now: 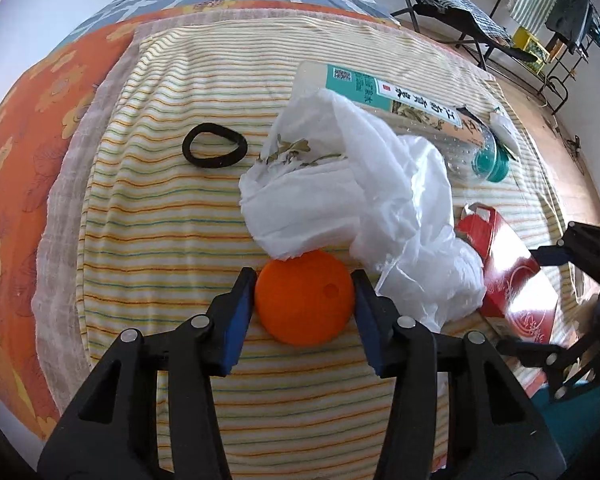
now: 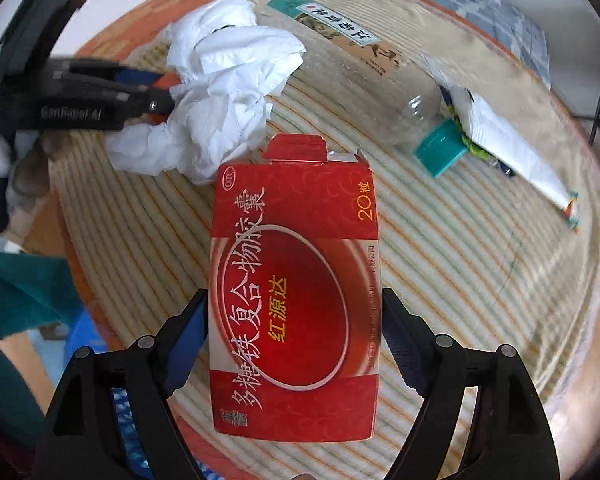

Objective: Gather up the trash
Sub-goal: 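Close the left tool on the orange cap while the right tool grasps the red box, then carry the orange cap and red box over the blue basket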

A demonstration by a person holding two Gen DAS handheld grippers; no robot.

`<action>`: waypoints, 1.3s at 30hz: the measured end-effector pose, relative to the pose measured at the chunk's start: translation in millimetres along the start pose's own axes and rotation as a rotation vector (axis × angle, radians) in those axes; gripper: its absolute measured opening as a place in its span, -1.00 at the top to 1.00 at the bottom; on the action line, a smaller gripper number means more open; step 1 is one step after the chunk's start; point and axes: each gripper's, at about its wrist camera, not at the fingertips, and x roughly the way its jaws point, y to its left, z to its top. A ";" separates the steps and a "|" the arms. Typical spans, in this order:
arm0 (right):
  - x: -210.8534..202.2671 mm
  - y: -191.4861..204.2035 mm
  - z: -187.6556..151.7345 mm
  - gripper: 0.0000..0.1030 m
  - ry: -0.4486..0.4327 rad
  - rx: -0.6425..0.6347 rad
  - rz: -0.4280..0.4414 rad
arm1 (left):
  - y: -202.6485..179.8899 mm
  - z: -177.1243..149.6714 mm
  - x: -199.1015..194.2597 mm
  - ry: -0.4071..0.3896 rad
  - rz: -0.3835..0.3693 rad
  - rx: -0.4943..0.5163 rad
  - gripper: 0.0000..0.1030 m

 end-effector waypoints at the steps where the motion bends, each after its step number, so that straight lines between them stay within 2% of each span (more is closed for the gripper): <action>1: -2.2 -3.6 0.2 -0.59 -0.008 0.022 0.036 | 1.3 -1.8 -0.7 0.000 -0.002 0.005 0.05; 3: -6.9 -15.4 -0.4 -0.59 -0.020 0.093 0.127 | 4.3 -4.6 -3.1 0.001 -0.006 0.006 0.05; 5: -9.6 -28.5 -2.0 -0.59 -0.033 0.163 0.175 | 6.6 -5.8 -5.3 0.000 -0.006 0.004 0.05; 8: -9.4 -33.6 -2.5 -0.59 -0.022 0.171 0.123 | 10.2 -8.7 -7.5 0.000 -0.001 -0.002 0.05; 13: -6.2 -29.8 -2.4 -0.59 -0.021 0.177 0.153 | 11.7 -15.0 -12.5 0.001 0.015 0.009 0.05; 17: -4.6 -21.1 -7.9 -0.57 -0.040 0.205 0.124 | 13.1 -20.3 -16.0 0.002 0.025 0.009 0.05; 22: -14.7 -1.1 1.5 -0.15 -0.081 0.160 0.033 | 14.0 -23.3 -24.2 -0.011 0.038 0.018 0.05; 25: -23.5 8.6 -0.4 0.08 -0.104 0.159 0.010 | 15.7 -24.8 -31.6 -0.024 0.033 0.016 0.05; 32: -35.1 40.1 11.7 0.35 -0.136 0.141 -0.017 | 19.8 -32.1 -40.4 -0.029 0.049 0.025 0.05; 34: -34.7 52.2 10.4 0.55 -0.135 0.124 0.001 | 22.7 -34.4 -42.3 -0.029 0.053 0.024 0.05; 39: -32.2 72.2 13.6 0.60 -0.140 0.104 -0.055 | 34.7 -40.9 -52.2 -0.043 0.058 0.007 0.05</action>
